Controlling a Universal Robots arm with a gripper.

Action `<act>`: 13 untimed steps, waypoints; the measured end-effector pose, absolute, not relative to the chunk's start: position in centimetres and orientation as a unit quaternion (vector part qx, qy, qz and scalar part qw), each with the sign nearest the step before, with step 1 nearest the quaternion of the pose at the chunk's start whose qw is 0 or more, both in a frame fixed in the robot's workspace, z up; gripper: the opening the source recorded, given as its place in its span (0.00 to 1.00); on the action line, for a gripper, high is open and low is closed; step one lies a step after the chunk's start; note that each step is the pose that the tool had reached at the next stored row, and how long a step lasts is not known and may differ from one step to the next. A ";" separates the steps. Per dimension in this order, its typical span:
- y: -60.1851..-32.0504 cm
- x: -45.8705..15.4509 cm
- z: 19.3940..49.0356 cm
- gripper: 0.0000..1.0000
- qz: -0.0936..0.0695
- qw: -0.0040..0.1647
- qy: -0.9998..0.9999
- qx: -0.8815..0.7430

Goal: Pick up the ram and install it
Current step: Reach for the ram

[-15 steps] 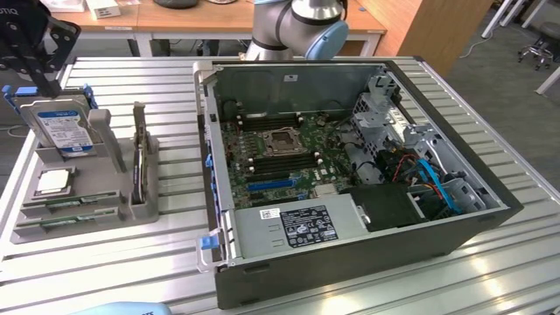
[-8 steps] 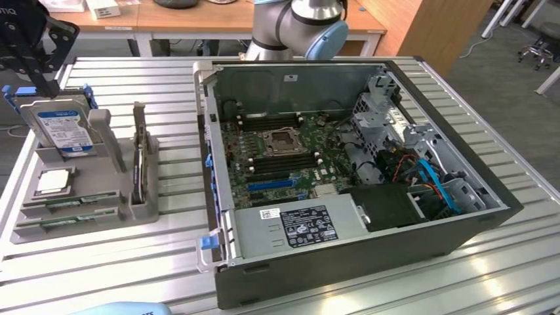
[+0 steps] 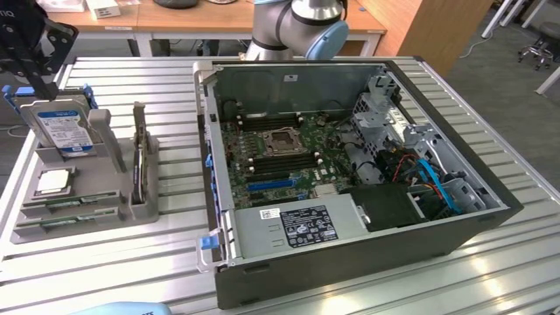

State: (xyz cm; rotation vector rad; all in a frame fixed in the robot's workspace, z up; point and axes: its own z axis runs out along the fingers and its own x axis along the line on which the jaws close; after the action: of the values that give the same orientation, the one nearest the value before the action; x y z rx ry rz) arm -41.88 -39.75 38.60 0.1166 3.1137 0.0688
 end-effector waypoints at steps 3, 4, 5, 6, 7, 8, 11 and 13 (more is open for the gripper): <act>-40.1 -41.9 38.6 0.11 0.022 0.012 0.999 0.037; -40.2 -41.9 38.6 0.11 0.022 0.012 0.999 0.037; -40.4 -41.9 38.6 0.11 0.022 0.013 0.999 0.037; -40.5 -41.9 38.6 0.11 0.022 0.012 0.999 0.037; -40.7 -42.0 38.6 0.11 0.022 0.012 0.999 0.037; -40.8 -42.0 38.6 0.11 0.022 0.012 0.999 0.037; -41.3 -42.0 38.6 0.11 0.022 0.012 0.999 0.037; -41.7 -42.0 38.6 0.11 0.022 0.012 0.999 0.037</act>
State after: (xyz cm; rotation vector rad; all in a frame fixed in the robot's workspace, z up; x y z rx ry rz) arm -42.03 -41.69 38.60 0.1167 3.1137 0.0689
